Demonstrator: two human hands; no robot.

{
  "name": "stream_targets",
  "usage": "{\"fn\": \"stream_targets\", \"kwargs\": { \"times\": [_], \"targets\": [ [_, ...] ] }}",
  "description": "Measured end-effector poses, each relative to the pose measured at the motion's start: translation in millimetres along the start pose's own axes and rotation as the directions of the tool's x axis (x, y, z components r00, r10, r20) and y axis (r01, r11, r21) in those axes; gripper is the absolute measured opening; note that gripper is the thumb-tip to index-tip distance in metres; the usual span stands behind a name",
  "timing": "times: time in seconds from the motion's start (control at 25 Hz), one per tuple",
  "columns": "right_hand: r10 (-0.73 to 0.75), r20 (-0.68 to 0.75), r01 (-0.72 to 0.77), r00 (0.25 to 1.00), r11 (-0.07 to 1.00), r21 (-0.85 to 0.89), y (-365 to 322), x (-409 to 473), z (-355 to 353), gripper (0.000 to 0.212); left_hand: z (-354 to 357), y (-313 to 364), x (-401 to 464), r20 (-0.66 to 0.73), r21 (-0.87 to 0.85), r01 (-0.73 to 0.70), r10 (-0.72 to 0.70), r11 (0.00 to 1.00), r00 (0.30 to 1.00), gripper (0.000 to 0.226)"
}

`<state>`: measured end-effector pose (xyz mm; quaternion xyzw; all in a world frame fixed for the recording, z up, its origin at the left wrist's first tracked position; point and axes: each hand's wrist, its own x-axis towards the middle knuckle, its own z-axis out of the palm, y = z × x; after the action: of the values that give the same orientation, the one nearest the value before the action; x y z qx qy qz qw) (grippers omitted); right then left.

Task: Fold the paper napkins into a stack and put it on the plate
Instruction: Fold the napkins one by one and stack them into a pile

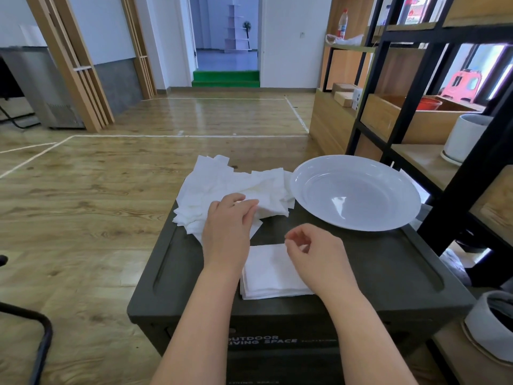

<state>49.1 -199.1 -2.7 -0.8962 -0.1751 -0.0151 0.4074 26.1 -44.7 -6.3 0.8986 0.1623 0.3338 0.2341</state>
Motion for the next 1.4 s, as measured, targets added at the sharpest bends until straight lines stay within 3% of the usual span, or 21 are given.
{"fn": "stream_targets", "kwargs": {
  "times": [0.12, 0.2, 0.24, 0.32, 0.4, 0.48, 0.52, 0.6, 0.64, 0.8, 0.88, 1.0, 1.16, 1.28, 1.4],
  "targets": [
    [-0.1, -0.186, 0.133, 0.977, 0.976, 0.174, -8, 1, -4, 0.05, -24, 12, -8, -0.053, -0.22, -0.085, 0.075, 0.972, 0.996, 0.026],
    [-0.121, -0.134, 0.157, 0.984, 0.938, 0.31, -15, -2, -9, 0.067, -42, 17, -15, -0.051, -0.328, -0.093, 0.081, 0.94, 0.995, 0.024],
    [-0.14, -0.081, 0.16, 0.987, 0.916, 0.367, -16, -3, -11, 0.061, -48, 20, -18, -0.039, -0.341, -0.092, 0.084, 0.936, 0.996, 0.023],
    [-0.166, -0.022, 0.157, 0.986, 0.867, 0.473, -19, -7, -13, 0.031, -56, 23, -24, 0.008, -0.386, -0.068, 0.077, 0.92, 0.997, 0.019],
    [-0.121, -0.06, 0.133, 0.991, 0.8, 0.586, -24, -9, -13, 0.013, -60, 24, -24, 0.142, -0.527, 0.064, 0.014, 0.847, 0.99, 0.018],
    [-0.008, -0.071, 0.057, 0.997, 0.688, 0.724, -28, -9, -13, 0.014, -58, 17, -23, 0.373, -0.559, 0.252, -0.032, 0.79, 0.927, 0.045],
    [0.043, -0.038, 0.005, 0.998, 0.603, 0.798, -30, -9, -14, 0.016, -60, 17, -23, 0.481, -0.552, 0.342, -0.045, 0.76, 0.875, 0.047],
    [0.1, 0.035, -0.08, 0.994, 0.494, 0.866, -29, -7, -14, 0.019, -57, 15, -24, 0.545, -0.562, 0.419, -0.061, 0.713, 0.836, 0.015],
    [0.117, 0.058, -0.108, 0.991, 0.487, 0.867, -27, -6, -15, 0.018, -55, 13, -24, 0.533, -0.569, 0.423, -0.076, 0.705, 0.843, 0.014],
    [0.19, 0.144, -0.223, 0.971, 0.512, 0.83, -16, 1, -22, 0.017, -54, 2, -20, 0.569, -0.512, 0.498, -0.158, 0.699, 0.807, 0.009],
    [0.206, 0.154, -0.25, 0.966, 0.613, 0.749, -9, 1, -26, 0.012, -56, -3, -21, 0.619, -0.457, 0.523, -0.166, 0.72, 0.768, 0.012],
    [0.175, 0.164, -0.239, 0.971, 0.748, 0.619, -4, -1, -29, 0.014, -55, -5, -22, 0.605, -0.393, 0.529, -0.222, 0.752, 0.765, 0.017],
    [0.214, 0.084, -0.229, 0.973, 0.922, 0.312, 5, 2, -22, 0.021, -50, -5, -23, 0.542, -0.347, 0.528, -0.294, 0.775, 0.787, 0.024],
    [0.215, 0.028, -0.216, 0.976, 0.967, 0.133, 8, 4, -18, 0.021, -42, -7, -24, 0.49, -0.259, 0.515, -0.348, 0.817, 0.799, 0.015],
    [0.19, -0.038, -0.189, 0.981, 0.982, 0.01, 10, 5, -13, 0.022, -38, -9, -26, 0.481, -0.163, 0.526, -0.399, 0.835, 0.781, 0.02]
  ]
}}
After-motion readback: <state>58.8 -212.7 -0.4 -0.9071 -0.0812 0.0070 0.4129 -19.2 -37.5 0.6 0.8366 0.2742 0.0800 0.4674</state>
